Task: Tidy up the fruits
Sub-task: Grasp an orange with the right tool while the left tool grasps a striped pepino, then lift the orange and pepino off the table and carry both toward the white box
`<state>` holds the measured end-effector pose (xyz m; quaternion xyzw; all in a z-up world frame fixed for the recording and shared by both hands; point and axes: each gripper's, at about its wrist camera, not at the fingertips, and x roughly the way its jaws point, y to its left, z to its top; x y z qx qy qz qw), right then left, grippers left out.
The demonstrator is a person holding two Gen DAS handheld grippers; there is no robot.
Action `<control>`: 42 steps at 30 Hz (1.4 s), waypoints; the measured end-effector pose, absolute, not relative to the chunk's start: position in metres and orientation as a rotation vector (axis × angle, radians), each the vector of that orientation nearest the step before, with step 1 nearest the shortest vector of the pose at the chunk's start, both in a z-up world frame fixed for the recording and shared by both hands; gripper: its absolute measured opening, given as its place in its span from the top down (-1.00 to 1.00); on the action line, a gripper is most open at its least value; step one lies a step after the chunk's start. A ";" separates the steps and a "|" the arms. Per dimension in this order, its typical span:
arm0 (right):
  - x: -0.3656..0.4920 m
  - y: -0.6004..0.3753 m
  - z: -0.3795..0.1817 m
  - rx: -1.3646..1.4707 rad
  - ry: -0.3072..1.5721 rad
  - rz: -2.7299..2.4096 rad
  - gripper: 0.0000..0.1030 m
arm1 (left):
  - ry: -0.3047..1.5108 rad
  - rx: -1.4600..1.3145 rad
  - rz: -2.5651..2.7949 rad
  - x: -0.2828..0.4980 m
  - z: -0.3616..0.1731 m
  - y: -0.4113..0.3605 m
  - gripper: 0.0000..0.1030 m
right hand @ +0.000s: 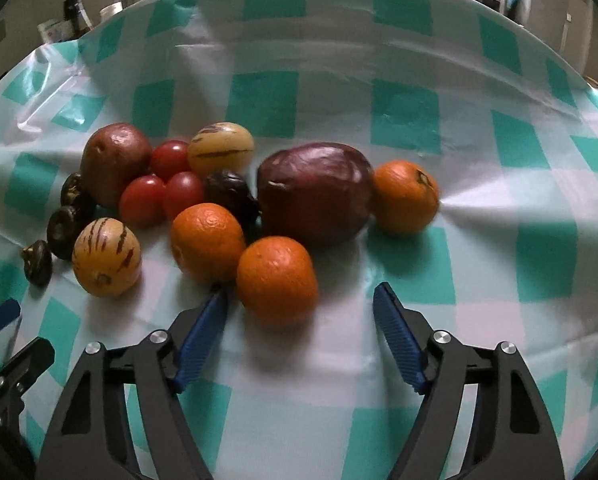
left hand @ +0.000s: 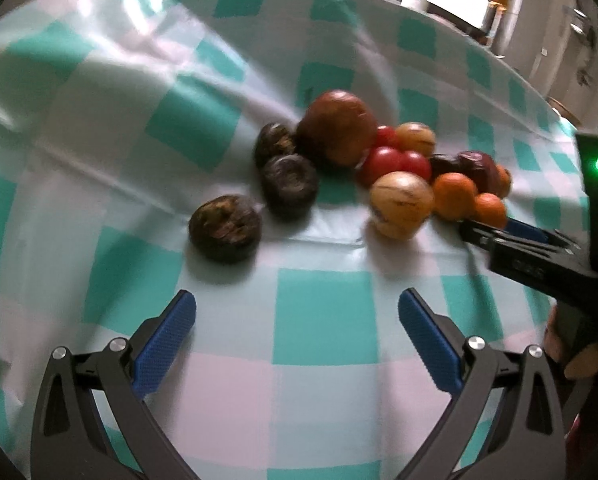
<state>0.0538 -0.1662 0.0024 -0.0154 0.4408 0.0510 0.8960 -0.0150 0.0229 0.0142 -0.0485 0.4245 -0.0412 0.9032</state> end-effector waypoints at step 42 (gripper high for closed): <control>0.037 -0.188 0.006 0.058 0.884 0.129 0.31 | 0.813 0.077 -0.170 0.032 0.028 -0.035 0.13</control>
